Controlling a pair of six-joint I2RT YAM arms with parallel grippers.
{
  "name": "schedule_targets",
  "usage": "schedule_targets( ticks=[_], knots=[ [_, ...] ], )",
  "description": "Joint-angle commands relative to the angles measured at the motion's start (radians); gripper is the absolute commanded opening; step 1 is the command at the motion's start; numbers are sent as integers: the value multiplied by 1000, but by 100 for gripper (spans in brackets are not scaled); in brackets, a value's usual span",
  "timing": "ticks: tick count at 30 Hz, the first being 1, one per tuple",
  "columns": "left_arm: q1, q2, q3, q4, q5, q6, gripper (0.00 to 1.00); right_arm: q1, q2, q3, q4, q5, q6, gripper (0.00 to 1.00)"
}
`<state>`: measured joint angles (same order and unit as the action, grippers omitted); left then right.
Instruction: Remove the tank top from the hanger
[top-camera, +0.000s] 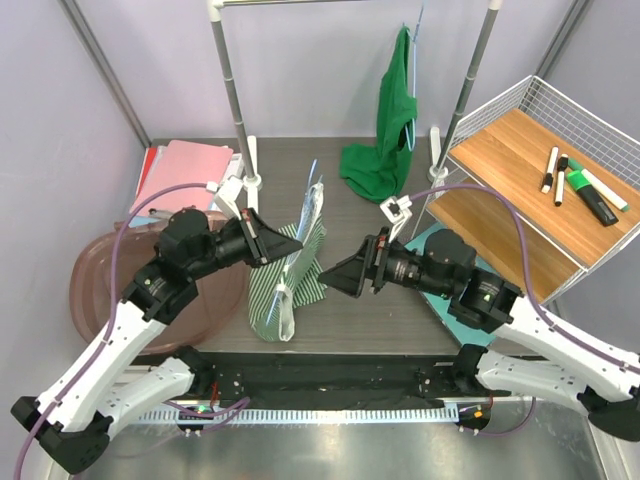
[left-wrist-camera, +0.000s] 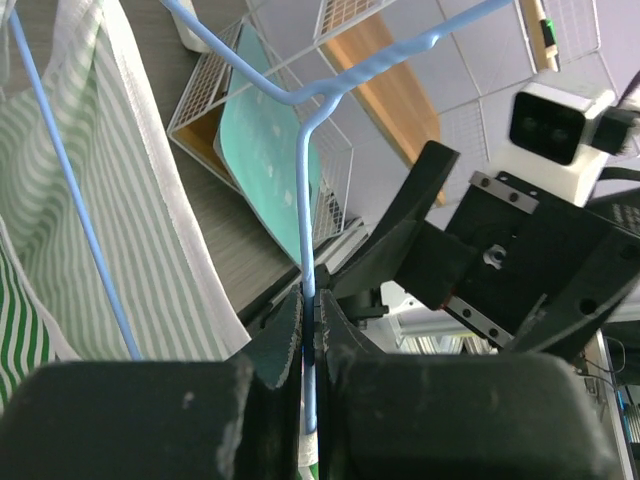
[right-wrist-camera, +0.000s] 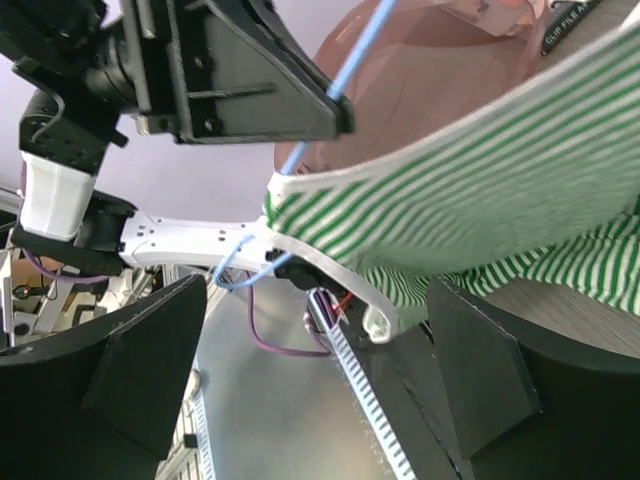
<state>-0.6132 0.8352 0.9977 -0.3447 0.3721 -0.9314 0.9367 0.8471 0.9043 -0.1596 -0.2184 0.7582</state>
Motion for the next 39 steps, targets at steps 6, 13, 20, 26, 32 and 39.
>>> schedule_targets(
  ticks=[6,13,20,26,32,39],
  knots=[
    [-2,-91,-50,65,56,9,0,109,105,38,267,327,53,81],
    [-2,-137,-73,58,73,13,0,111,178,64,347,366,113,65],
    [-2,-143,-61,44,83,22,0,116,259,102,400,356,141,56],
    [-2,-146,-60,50,113,19,0,117,297,102,446,381,171,46],
    [-2,-166,-67,43,136,40,0,117,300,65,525,425,242,17],
    [-2,-263,-27,-86,33,159,50,117,288,65,531,432,265,1]
  ],
)
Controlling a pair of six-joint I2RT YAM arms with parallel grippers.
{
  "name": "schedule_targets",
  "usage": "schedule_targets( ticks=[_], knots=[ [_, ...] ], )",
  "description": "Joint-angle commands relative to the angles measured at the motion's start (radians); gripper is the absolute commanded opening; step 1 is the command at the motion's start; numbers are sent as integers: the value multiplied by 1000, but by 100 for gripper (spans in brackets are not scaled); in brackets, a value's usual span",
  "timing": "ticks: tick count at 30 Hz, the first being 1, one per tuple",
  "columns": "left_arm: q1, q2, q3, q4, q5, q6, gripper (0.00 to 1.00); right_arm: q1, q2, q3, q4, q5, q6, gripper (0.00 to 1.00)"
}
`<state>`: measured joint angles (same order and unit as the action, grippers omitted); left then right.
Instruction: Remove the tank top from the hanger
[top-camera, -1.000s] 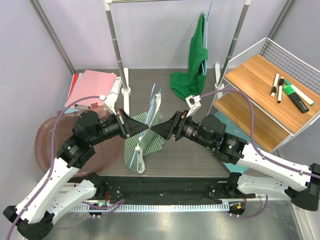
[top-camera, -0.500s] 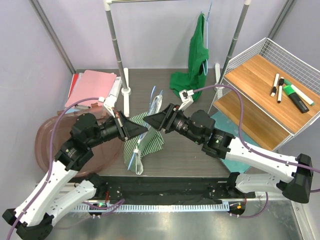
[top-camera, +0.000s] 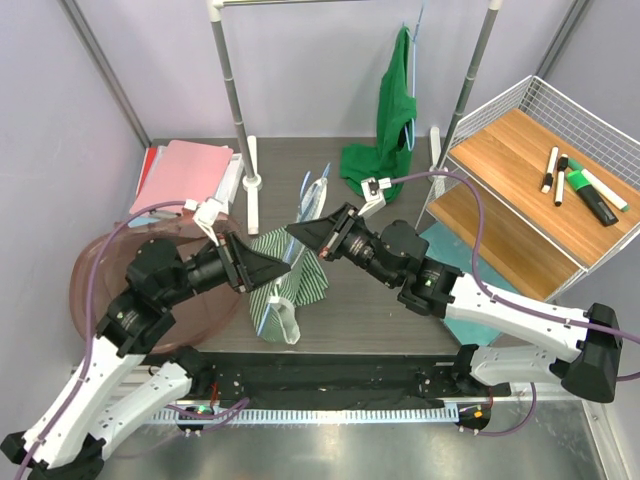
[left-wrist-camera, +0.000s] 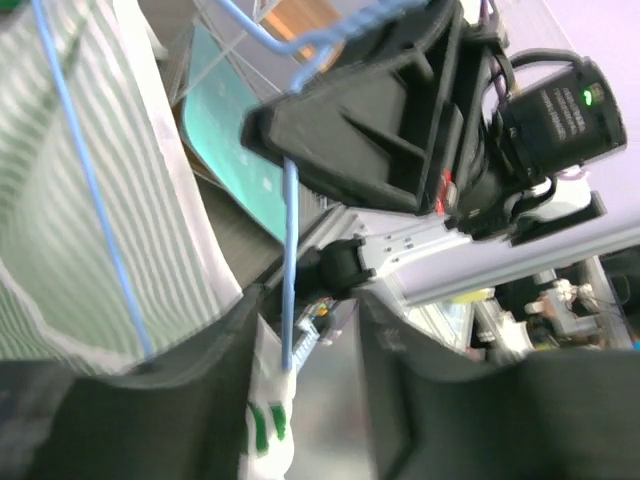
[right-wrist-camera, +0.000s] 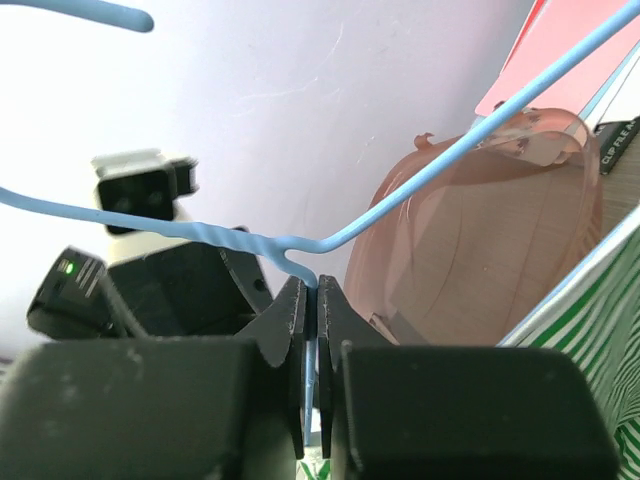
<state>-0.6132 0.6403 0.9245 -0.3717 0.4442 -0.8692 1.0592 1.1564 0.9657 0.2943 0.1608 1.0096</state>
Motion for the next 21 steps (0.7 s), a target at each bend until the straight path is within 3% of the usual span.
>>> schedule_targets(
  ticks=[1,3,7,14,17,21],
  knots=[
    [-2,-83,66,-99,-80,116,54,-4,-24,8,59,48,6,1],
    [-2,-129,88,-137,-117,174,62,-5,-37,18,39,26,1,1],
    [-2,-189,109,-203,-128,257,68,-5,-84,24,-41,-13,-20,1],
    [-2,-202,-13,-55,197,259,49,-5,-198,-16,-76,-130,-16,1],
    [-2,-205,-55,-6,270,263,51,-5,-257,-35,-104,-185,1,1],
    [-2,-179,-111,109,384,225,63,-5,-313,-54,-119,-198,10,1]
  ],
)
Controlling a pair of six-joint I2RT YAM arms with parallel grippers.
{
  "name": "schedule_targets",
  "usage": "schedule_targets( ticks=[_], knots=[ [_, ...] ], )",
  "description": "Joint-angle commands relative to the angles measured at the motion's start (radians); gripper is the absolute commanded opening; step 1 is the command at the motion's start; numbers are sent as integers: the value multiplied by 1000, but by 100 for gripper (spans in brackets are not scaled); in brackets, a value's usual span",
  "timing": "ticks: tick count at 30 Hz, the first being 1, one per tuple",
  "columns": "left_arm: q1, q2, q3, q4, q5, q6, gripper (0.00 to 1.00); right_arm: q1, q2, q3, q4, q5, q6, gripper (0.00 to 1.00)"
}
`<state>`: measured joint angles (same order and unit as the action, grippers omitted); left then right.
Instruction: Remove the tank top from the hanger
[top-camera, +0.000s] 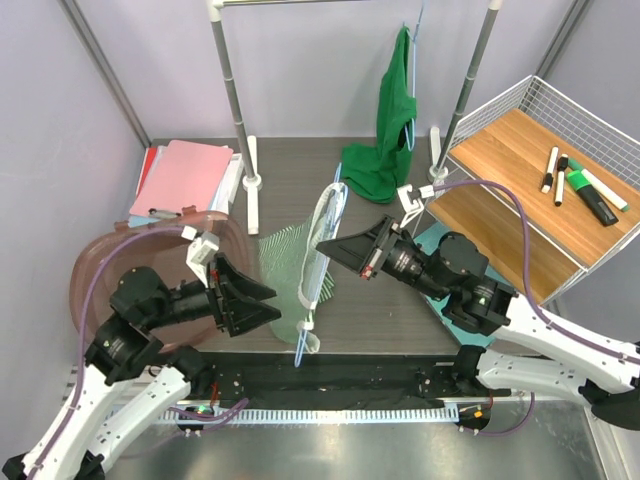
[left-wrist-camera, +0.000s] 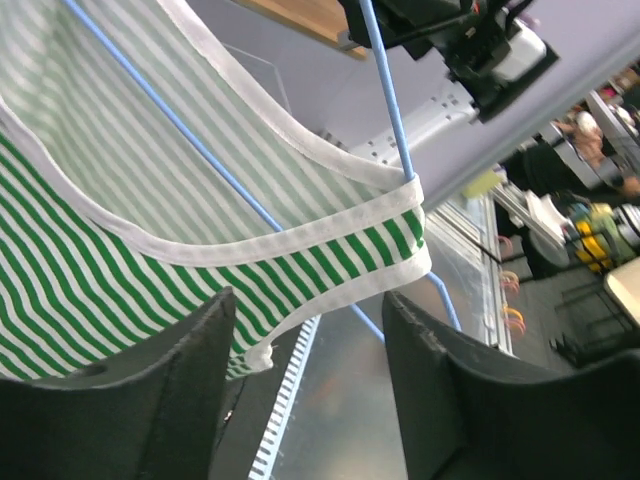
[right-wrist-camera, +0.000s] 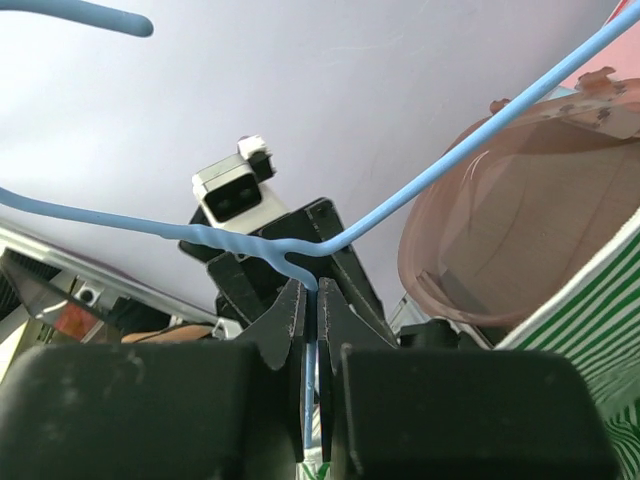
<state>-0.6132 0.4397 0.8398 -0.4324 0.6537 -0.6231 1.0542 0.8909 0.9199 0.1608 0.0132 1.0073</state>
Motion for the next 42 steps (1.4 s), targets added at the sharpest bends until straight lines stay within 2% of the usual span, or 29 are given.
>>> schedule_targets(
  ticks=[1,3,9,14,17,24,27,30,31,36,38,39,42],
  knots=[
    [-2,40,-40,200,191,-24,65,0,-56,-15,14,-58,16,1],
    [-3,47,-45,207,173,-17,67,0,-63,-21,23,-70,22,1],
    [-26,88,-70,395,215,-89,69,0,-43,-30,54,-105,42,1],
    [-133,125,-74,408,189,12,67,1,-3,-1,91,-97,59,1],
    [-201,154,-71,411,221,84,67,0,31,20,111,-128,82,1],
    [-260,185,-77,412,233,164,66,0,59,19,160,-183,122,1],
    [-260,179,-88,411,224,168,63,0,51,-1,189,-197,139,1],
    [-263,186,-88,403,239,161,54,0,42,-6,194,-193,140,1],
    [-266,188,-87,397,242,161,48,0,39,-7,192,-190,139,1],
    [-273,198,-82,380,254,158,39,0,34,8,190,-180,132,1],
    [-273,194,-82,379,253,152,44,0,34,19,187,-179,129,1],
    [-273,183,-82,379,251,149,53,0,31,23,183,-180,128,1],
    [-275,163,-81,379,250,140,59,0,22,22,174,-177,123,1]
  ],
)
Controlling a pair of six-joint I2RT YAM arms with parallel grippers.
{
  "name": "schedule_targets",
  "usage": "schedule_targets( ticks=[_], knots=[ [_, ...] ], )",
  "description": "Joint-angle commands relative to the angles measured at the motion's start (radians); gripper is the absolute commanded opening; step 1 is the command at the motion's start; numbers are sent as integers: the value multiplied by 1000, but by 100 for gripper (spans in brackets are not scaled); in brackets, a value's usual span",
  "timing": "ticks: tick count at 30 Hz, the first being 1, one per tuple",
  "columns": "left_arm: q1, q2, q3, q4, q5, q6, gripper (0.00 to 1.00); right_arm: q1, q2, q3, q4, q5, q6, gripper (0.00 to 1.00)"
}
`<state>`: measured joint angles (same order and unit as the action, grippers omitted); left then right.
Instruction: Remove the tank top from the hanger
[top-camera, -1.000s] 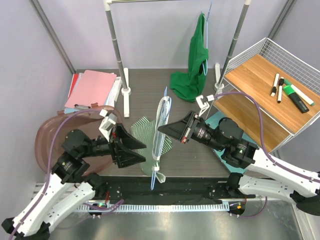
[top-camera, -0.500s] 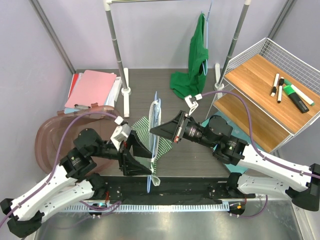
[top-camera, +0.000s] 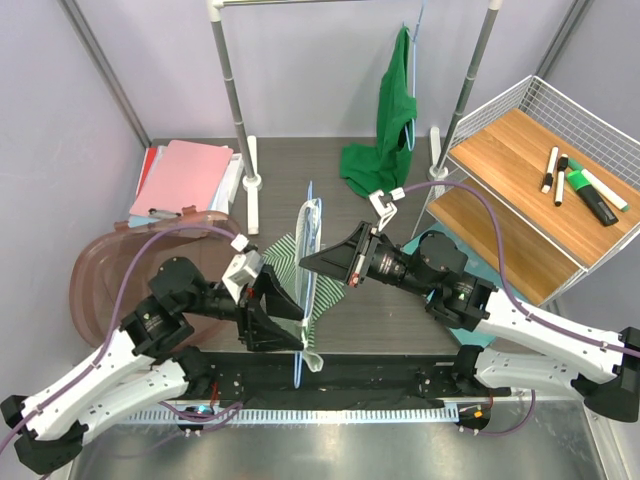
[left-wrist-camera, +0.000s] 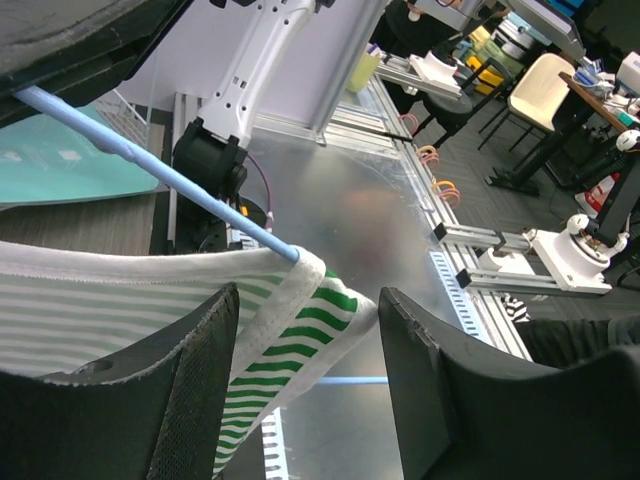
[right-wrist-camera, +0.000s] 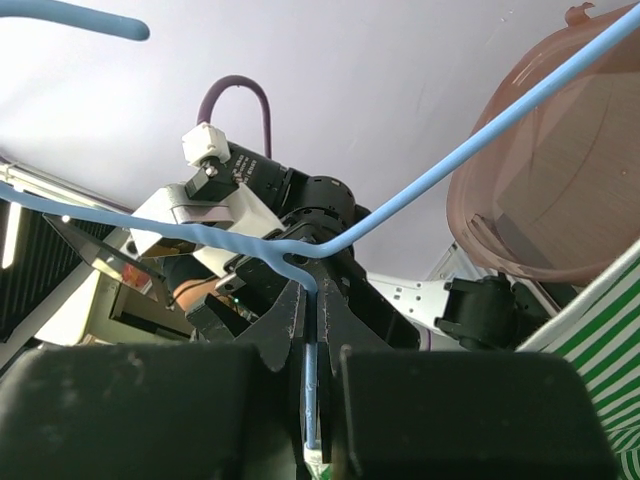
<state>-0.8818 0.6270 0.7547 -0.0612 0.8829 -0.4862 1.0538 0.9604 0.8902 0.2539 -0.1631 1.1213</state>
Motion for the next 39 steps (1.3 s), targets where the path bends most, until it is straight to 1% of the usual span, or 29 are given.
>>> schedule_targets(
  ticks=[1,3,6,8,11,12,13,14,15,16,19,20,23,24,27,31,34,35,39],
  knots=[
    [-6,-27,5,8,24,-2,59,0,-51,50,79,0,9,1],
    [-6,-30,2,9,34,-5,60,0,-57,47,79,5,8,1],
    [-6,-30,-5,8,41,-11,54,0,-65,52,77,5,6,1],
    [-6,-30,-17,8,37,-15,53,0,-68,56,74,7,6,1],
    [-5,-24,-12,26,36,-35,45,0,-69,64,74,7,5,1],
    [-8,-21,-11,35,39,-43,35,0,-68,64,74,5,3,1],
    [-11,-15,0,43,42,-46,28,0,-69,64,76,10,2,1],
    [-13,-13,5,43,34,-49,16,0,-69,65,70,14,0,1],
    [-13,-12,11,41,30,-60,2,0,-69,69,59,22,-8,1],
    [-13,-12,21,41,22,-66,0,0,-71,73,44,34,-27,1],
    [-14,-24,44,43,22,-87,0,0,-71,99,-31,92,-83,1],
    [-14,-41,49,34,16,-89,0,0,-72,107,-82,124,-97,1],
    [-14,-72,75,-3,-19,-89,0,0,-77,127,-161,163,-142,1],
    [-14,-88,81,-14,-24,-89,0,0,-80,130,-177,230,-153,1],
    [-14,-104,95,-61,-39,-74,0,-2,-81,131,-231,313,-195,1],
    [-14,-107,107,-124,-71,-45,0,0,-42,157,-275,399,-264,1],
    [-14,-96,104,-126,-61,-48,0,0,-6,165,-260,441,-284,1],
    [-14,-92,100,-124,-61,-51,0,-2,0,162,-189,442,-282,1],
    [-14,-81,68,-127,-44,-54,0,0,20,168,-76,474,-244,1]
  ],
)
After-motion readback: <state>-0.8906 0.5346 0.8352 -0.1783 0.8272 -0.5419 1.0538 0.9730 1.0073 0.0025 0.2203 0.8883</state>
